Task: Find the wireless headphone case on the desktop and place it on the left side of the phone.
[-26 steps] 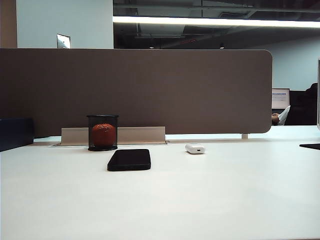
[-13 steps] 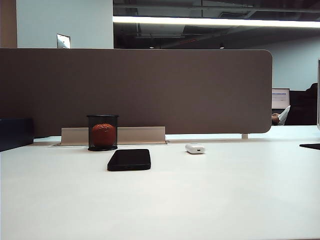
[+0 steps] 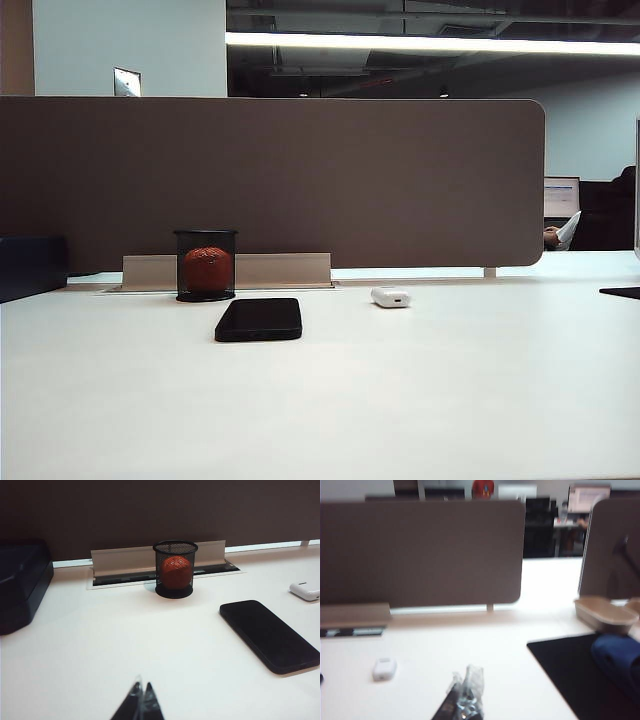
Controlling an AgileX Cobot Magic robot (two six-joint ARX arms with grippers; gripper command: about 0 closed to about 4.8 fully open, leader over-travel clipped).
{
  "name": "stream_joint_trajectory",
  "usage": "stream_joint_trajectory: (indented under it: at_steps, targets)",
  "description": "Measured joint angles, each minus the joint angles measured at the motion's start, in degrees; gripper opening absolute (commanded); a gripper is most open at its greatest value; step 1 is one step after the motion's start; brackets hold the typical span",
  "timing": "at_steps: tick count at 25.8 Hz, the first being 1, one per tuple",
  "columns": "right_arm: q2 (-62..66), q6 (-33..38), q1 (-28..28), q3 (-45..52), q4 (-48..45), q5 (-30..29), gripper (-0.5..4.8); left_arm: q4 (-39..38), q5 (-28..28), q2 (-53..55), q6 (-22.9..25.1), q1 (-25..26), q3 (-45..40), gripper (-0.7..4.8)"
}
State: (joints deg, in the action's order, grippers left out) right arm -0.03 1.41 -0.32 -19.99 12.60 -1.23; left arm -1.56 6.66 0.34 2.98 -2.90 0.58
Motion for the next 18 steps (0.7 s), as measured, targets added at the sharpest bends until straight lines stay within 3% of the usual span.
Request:
stream_joint_trajectory:
  at_steps: [7, 13, 18]
  targets:
    - [3.13, 0.04, 0.0, -14.97, 10.99, 0.0, -0.01, 0.0, 0.0, 0.0, -0.02, 0.0, 0.0, -0.05]
    - [23.78, 0.04, 0.0, -48.65, 34.6, -0.09, -0.01, -3.04, 0.0, 0.0, -0.02, 0.0, 0.0, -0.05]
    - [34.8, 0.09, 0.0, -66.18, 47.36, -0.57, -0.01, -3.58, 0.0, 0.0, -0.02, 0.0, 0.0, -0.05]
